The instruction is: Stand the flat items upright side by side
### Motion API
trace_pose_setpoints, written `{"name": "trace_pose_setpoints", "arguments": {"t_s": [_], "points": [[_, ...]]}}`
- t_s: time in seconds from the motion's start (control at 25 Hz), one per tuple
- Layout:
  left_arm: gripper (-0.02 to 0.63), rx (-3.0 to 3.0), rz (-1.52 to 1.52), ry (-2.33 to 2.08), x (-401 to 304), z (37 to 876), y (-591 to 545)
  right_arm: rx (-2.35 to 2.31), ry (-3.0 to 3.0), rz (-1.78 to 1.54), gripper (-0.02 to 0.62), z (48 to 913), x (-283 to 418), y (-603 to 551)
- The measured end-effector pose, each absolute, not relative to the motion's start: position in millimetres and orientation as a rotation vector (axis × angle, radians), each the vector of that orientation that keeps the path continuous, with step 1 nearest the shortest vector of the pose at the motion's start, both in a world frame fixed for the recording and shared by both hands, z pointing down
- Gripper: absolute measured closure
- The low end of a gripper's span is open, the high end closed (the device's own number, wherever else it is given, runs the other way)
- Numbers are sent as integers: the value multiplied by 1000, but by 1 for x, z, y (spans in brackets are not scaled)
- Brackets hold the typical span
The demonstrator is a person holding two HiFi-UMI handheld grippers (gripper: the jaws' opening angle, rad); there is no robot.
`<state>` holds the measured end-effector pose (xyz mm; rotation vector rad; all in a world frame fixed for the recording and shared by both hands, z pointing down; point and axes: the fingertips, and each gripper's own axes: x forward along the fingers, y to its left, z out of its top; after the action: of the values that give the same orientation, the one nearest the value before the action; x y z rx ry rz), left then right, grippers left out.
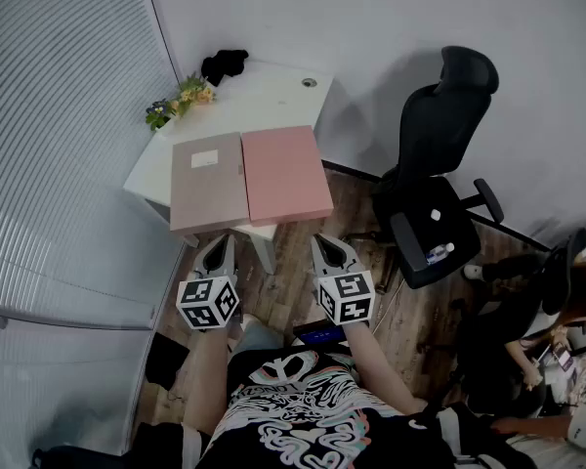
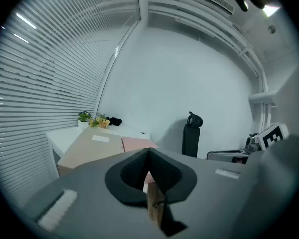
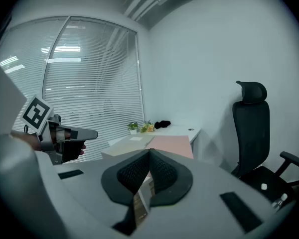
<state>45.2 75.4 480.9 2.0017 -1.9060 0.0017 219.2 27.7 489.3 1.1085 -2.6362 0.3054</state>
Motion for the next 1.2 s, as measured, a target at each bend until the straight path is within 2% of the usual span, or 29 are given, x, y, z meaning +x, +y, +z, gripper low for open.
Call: {"name": "trace_pose_setpoints", "arguments": {"t_s": [0.4, 0.56, 0.64, 0.72, 0.76, 0.84, 0.96, 1.08, 1.2], "points": [[604, 2001, -50, -1919, 54, 469, 80, 1119, -2657, 342, 594, 482, 233, 27], [604, 2000, -46, -1913, 59, 470, 80, 1120, -2670, 498, 594, 489, 240, 23], [591, 2002, -44, -1908, 60, 469, 79, 1126, -2659, 575, 592, 495, 244, 21], [539, 2007, -37, -1897, 64, 470, 78, 1141, -2650, 614, 591, 497, 249, 19], [523, 2013, -25, -1891, 66, 472, 77, 1144, -2652, 635, 582, 498, 251, 18], [488, 2030, 23, -1880, 72, 477, 77, 1142, -2678, 713, 517, 499, 254, 17], [441, 2067, 135, -1864, 81, 486, 74, 1155, -2740, 886, 474, 496, 262, 7], [424, 2105, 260, -1855, 88, 493, 70, 1191, -2741, 1004, 425, 500, 271, -4], [413, 2133, 370, -1832, 93, 502, 64, 1217, -2705, 1099, 404, 512, 276, -11]]}}
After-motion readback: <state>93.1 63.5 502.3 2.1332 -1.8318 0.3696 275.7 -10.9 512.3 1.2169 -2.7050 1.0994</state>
